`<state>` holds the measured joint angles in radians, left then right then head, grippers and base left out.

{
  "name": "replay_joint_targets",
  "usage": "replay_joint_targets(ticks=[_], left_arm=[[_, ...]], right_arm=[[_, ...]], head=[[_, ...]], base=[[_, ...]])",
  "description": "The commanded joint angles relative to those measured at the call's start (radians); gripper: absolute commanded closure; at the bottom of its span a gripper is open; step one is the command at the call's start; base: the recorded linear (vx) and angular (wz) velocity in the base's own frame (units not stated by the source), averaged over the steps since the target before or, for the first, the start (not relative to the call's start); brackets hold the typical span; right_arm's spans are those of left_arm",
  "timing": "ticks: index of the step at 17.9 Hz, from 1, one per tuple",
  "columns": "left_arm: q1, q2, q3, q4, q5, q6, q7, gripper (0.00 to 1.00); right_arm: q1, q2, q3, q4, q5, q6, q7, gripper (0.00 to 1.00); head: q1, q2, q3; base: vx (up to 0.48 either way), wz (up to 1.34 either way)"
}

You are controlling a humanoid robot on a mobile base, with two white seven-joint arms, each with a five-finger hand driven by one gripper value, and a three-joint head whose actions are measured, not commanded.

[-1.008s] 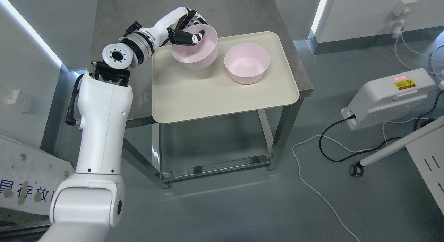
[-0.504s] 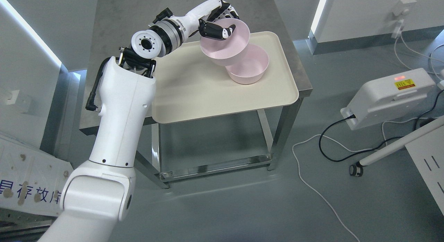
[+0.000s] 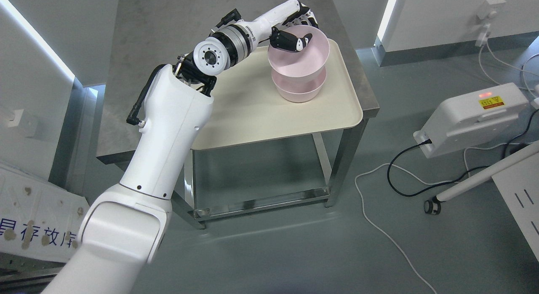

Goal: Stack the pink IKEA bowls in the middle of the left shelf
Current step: 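Lift the pink bowl and lower it into the other pink bowl, then release the bowl and reposition the left hand at the stacked bowls' rim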

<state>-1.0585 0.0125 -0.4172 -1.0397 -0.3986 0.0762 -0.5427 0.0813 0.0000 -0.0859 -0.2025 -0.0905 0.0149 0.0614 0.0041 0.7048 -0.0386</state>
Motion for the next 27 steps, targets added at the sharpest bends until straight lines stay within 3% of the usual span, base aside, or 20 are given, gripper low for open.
replay_joint_targets(ticks=[1,8,9,11,13,15,17,19,21,23,27], left_arm=[[-0.034,0.005,-0.071,0.122,0.003,-0.006,0.017,0.95],[-0.032,0.005,-0.054,0.144,0.004,-0.023,-0.002,0.90],[-0.032,0.005,-0.051,0.144,0.004,-0.021,-0.002,0.85],[-0.031,0.005,-0.020,0.141,0.003,-0.019,-0.003,0.56],[-0.031,0.005,0.071,0.118,0.007,-0.023,-0.005,0.48],[-0.032,0.005,0.304,0.032,0.068,-0.023,-0.003,0.40],[-0.021,0.005,0.473,-0.029,0.247,-0.026,0.007,0.30],[0.096,0.005,0.538,-0.194,0.415,-0.027,0.000,0.28],[0.260,0.005,0.458,-0.369,0.477,-0.041,-0.058,0.27],[0.371,0.005,0.358,-0.413,0.469,-0.106,-0.118,0.24],[0.448,0.005,0.223,-0.413,0.224,-0.187,-0.118,0.20]], right_arm=[[0.000,-0.017,0.000,0.000,0.000,0.000,0.000,0.00],[0.000,-0.017,0.000,0.000,0.000,0.000,-0.002,0.00],[0.000,-0.017,0.000,0.000,0.000,0.000,-0.002,0.00],[0.000,-0.017,0.000,0.000,0.000,0.000,0.000,0.00],[0.000,-0.017,0.000,0.000,0.000,0.000,0.000,0.00],[0.000,-0.017,0.000,0.000,0.000,0.000,0.000,0.00],[0.000,-0.017,0.000,0.000,0.000,0.000,0.000,0.00],[0.000,-0.017,0.000,0.000,0.000,0.000,-0.002,0.00],[0.000,-0.017,0.000,0.000,0.000,0.000,-0.002,0.00],[0.000,-0.017,0.000,0.000,0.000,0.000,0.000,0.00],[0.000,-0.017,0.000,0.000,0.000,0.000,-0.002,0.00]], head=[[0.0000,0.000,0.000],[0.0000,0.000,0.000],[0.0000,0.000,0.000],[0.0000,0.000,0.000],[0.0000,0.000,0.000],[0.0000,0.000,0.000],[0.0000,0.000,0.000],[0.0000,0.000,0.000],[0.0000,0.000,0.000],[0.0000,0.000,0.000],[0.0000,0.000,0.000]], base=[[0.000,0.00],[0.000,0.00],[0.000,0.00],[0.000,0.00],[0.000,0.00],[0.000,0.00],[0.000,0.00],[0.000,0.00],[0.000,0.00],[0.000,0.00],[0.000,0.00]])
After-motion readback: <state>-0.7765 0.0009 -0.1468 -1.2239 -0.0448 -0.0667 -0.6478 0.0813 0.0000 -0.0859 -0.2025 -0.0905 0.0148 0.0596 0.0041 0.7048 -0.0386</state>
